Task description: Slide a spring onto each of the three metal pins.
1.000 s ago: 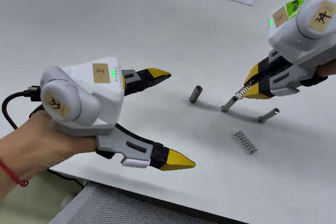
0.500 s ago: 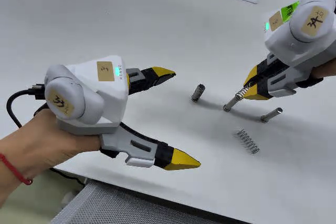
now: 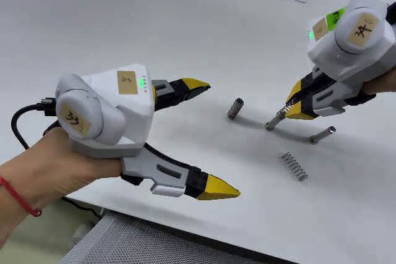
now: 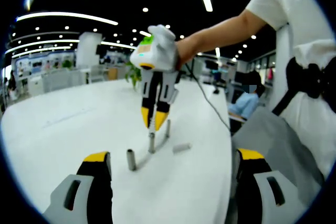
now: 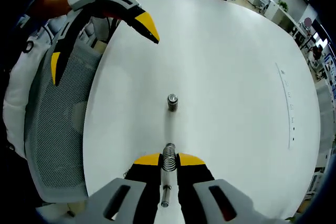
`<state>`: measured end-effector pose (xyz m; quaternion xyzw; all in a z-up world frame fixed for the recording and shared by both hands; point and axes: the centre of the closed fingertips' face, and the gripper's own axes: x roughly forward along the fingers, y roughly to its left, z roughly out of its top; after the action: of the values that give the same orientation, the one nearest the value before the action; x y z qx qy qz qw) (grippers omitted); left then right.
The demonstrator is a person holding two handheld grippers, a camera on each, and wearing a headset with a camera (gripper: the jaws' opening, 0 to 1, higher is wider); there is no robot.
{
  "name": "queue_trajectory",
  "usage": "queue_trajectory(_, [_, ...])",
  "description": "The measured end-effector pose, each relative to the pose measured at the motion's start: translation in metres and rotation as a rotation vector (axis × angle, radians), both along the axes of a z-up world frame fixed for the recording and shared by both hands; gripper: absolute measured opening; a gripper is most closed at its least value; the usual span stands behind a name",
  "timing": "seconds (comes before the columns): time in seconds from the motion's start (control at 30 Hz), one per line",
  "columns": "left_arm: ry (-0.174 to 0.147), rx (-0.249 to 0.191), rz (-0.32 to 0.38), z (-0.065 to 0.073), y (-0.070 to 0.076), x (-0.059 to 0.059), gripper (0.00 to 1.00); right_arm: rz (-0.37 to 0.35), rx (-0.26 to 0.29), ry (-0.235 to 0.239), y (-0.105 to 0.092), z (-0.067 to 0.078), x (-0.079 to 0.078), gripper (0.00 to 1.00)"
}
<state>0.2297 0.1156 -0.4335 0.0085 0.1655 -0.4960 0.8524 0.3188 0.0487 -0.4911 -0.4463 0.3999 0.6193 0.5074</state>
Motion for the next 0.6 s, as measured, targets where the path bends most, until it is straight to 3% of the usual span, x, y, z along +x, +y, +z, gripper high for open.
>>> queue_trajectory(0.6, [0.006, 0.003, -0.004, -0.004, 0.002, 0.001, 0.99, 0.042, -0.014, -0.038, 0.003, -0.02, -0.008, 0.12])
